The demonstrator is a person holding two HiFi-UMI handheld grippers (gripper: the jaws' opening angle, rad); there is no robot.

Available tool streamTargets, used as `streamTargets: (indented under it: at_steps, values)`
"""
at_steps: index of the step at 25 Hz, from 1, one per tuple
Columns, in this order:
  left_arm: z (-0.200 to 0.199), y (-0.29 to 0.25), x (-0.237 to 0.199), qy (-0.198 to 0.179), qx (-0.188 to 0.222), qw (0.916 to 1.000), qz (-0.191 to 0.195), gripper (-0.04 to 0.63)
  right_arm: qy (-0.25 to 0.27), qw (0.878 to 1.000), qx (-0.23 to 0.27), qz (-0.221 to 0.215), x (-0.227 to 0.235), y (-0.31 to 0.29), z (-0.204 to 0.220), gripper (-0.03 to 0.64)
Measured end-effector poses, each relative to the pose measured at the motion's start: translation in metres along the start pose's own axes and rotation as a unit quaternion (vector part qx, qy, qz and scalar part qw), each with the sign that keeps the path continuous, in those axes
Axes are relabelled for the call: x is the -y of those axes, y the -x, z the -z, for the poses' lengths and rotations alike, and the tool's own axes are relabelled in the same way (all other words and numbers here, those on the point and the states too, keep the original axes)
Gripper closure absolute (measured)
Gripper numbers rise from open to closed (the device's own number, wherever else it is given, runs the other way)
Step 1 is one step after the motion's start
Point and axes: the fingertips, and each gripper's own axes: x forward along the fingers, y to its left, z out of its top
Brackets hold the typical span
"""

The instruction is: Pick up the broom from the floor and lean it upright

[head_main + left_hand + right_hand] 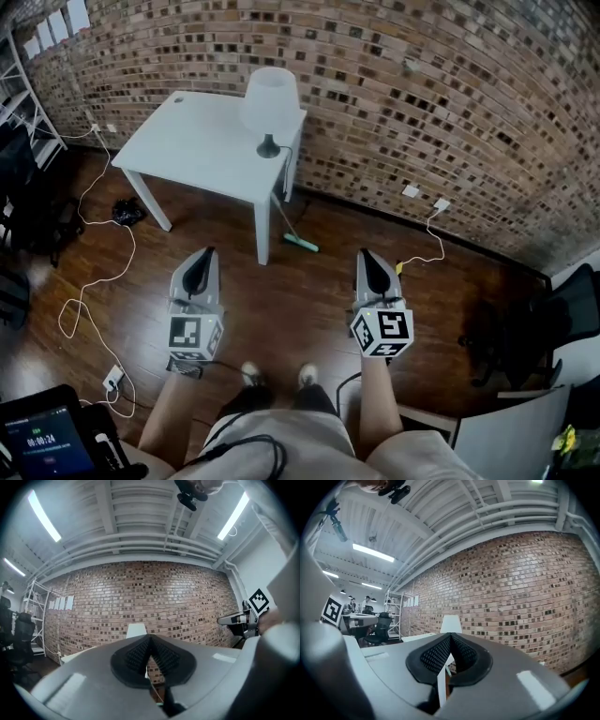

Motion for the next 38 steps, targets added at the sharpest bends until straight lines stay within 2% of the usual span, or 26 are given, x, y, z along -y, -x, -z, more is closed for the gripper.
streamTargets:
  at_steps: [5, 11, 21, 27, 32, 38]
  values:
    - [0.010, 0.018, 0.002, 0.002, -0.010, 0.9999, 0.000, 0.594, -0.005, 1.000, -0.006, 0.000, -0.009, 0.024, 0.006, 0.604]
    - [0.016, 0.041, 0.032, 0.001, -0.013, 0.9999, 0.008, 0.594, -0.015, 1.000, -0.011, -0.009, -0.015, 0.059, 0.016, 0.604]
    - [0.010, 0.118, 0.134, 0.005, -0.013, 0.9999, 0.001, 0.594, -0.020, 0.999, -0.011, -0.049, -0.005, 0.164, 0.017, 0.604]
    - [0.001, 0.175, 0.185, 0.003, -0.020, 0.9998, -0.001, 0.594, -0.020, 0.998, -0.021, -0.057, 0.008, 0.231, 0.016, 0.604]
    - [-0.012, 0.203, 0.190, 0.000, -0.017, 0.9999, -0.002, 0.594, -0.029, 0.998, -0.023, -0.054, 0.003, 0.266, 0.017, 0.604]
    - [-0.017, 0.218, 0.178, 0.002, -0.011, 0.9999, 0.001, 0.594, -0.024, 0.998, -0.022, -0.058, -0.022, 0.281, 0.015, 0.604]
